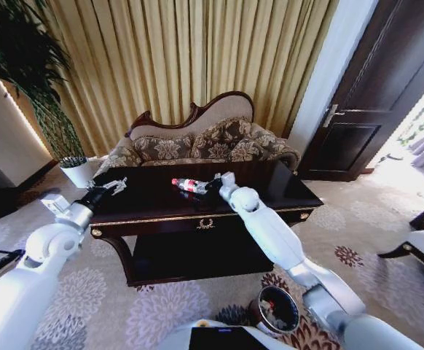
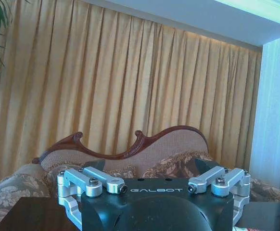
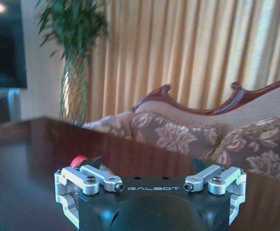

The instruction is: Move to the front of the table and place the trash on the table into the trash bin.

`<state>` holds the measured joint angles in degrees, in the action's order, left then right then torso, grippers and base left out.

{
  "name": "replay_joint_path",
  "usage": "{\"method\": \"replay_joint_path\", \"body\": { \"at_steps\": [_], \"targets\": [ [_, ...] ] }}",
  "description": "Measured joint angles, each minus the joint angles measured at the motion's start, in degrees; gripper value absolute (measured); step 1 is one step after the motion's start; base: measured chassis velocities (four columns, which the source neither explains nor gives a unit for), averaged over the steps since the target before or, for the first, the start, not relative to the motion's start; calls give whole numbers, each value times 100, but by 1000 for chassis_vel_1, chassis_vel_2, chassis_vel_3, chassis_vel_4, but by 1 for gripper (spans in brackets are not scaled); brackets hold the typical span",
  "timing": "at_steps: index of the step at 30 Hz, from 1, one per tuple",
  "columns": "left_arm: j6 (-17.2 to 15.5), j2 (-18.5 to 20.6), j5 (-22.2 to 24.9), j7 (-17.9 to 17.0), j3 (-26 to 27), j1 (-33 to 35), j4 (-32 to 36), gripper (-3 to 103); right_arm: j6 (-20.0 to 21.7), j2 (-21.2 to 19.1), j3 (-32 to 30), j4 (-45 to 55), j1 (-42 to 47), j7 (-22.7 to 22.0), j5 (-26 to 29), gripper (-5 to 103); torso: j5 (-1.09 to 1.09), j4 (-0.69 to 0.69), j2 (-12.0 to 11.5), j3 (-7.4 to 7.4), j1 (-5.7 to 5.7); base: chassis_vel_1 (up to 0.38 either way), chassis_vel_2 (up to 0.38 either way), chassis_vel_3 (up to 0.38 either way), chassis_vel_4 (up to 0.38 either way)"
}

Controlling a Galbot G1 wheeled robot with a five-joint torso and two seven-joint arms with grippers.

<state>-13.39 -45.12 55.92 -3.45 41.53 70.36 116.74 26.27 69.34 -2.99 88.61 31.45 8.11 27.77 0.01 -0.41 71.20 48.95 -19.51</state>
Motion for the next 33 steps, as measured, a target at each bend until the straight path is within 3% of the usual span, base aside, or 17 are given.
{"method": "replay_joint_path", "body": {
  "at_steps": [4,9,14,17,22,28,33],
  "targets": [
    [0,-44,9,-70,70,33,66,100,4,-165,-447,329,296,-56,261,100,0,-1,0,0,0,0,0,0,0],
    [34,-225,10,-233,518,293,179,100,-343,-390,-1231,923,1085,-800,936,100,1,0,0,0,1,0,0,0,0],
    [60,-377,-83,-278,925,525,193,100,-587,-340,-1682,1117,1411,-1322,1010,100,-1,1,0,0,0,0,0,0,0],
    [100,-468,-183,-217,1216,722,138,100,-729,-289,-1946,1189,1593,-1566,869,100,1,3,0,0,0,0,0,0,0],
    [204,-790,-604,-183,1589,1101,-148,100,-1092,-61,-2412,1388,2170,-1817,-100,100,-1,2,0,-1,1,0,0,0,0],
    [390,-1158,-1138,-180,1666,1252,-323,100,-1177,282,-2723,1565,2752,-1872,-395,100,-1,1,1,0,0,0,0,0,0],
    [786,-1417,-1578,-201,1569,1295,-448,100,-1205,579,-3018,1736,3088,-2047,-619,100,0,1,1,0,1,0,0,0,0]
  ]
}}
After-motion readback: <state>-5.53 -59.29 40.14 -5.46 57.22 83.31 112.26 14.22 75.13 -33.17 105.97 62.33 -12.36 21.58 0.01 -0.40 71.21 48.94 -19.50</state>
